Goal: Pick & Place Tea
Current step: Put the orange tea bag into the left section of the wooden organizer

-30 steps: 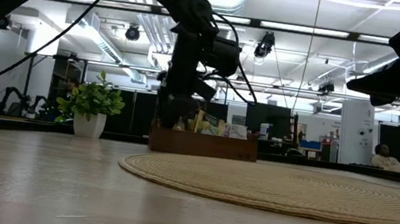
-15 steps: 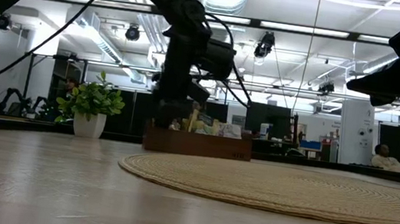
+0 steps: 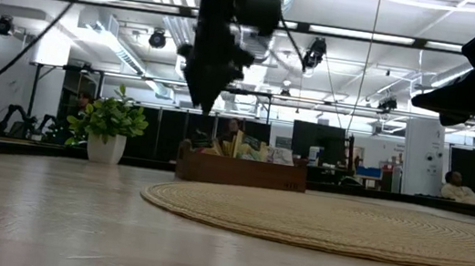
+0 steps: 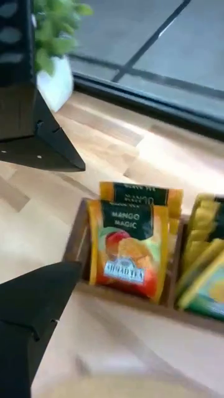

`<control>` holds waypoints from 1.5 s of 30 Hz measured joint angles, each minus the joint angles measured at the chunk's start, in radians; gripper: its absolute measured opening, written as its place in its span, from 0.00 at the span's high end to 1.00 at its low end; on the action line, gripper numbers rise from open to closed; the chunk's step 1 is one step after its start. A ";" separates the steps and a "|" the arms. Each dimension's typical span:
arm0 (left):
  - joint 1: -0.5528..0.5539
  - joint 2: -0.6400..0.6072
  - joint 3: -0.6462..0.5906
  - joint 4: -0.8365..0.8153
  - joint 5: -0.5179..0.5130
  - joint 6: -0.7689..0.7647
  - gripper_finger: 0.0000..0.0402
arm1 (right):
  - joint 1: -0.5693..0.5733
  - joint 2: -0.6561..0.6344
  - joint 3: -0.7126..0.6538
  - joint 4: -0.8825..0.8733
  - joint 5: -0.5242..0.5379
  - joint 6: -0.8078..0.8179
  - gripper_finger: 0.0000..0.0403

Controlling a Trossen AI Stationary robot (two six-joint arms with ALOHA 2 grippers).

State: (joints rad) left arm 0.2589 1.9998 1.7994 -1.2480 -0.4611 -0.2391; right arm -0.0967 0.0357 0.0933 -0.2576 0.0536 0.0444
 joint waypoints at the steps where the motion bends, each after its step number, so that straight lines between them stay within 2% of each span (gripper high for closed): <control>1: -0.004 -0.026 0.000 -0.004 0.003 -0.027 0.40 | 0.000 0.000 0.000 0.000 0.000 0.000 0.98; 5: -0.015 -0.149 -0.026 -0.027 0.037 -0.164 0.40 | 0.000 0.000 0.000 0.000 0.000 0.000 0.98; 13: -0.053 -0.380 -0.177 -0.014 0.159 -0.473 0.40 | 0.000 0.000 0.000 0.000 0.000 0.000 0.98; 20: -0.134 -0.561 -0.413 0.019 0.208 -0.848 0.40 | 0.000 0.000 0.000 0.000 0.000 0.000 0.98; 27: -0.303 -0.710 -0.687 0.134 0.248 -1.248 0.40 | 0.000 0.000 0.000 0.000 0.000 0.000 0.98; 31: -0.410 -0.741 -0.795 0.189 0.262 -1.439 0.40 | 0.000 0.000 0.000 0.000 0.000 0.000 0.98; 35: -0.507 -0.730 -0.854 0.227 0.275 -1.576 0.40 | 0.000 0.000 0.000 0.000 0.000 0.000 0.98; 45: -0.652 -0.632 -0.870 0.302 0.290 -1.860 0.40 | 0.000 0.000 0.000 0.000 0.000 0.000 0.98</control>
State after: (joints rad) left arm -0.3935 1.3676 0.9291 -0.9462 -0.1715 -2.0989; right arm -0.0964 0.0353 0.0930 -0.2577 0.0539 0.0444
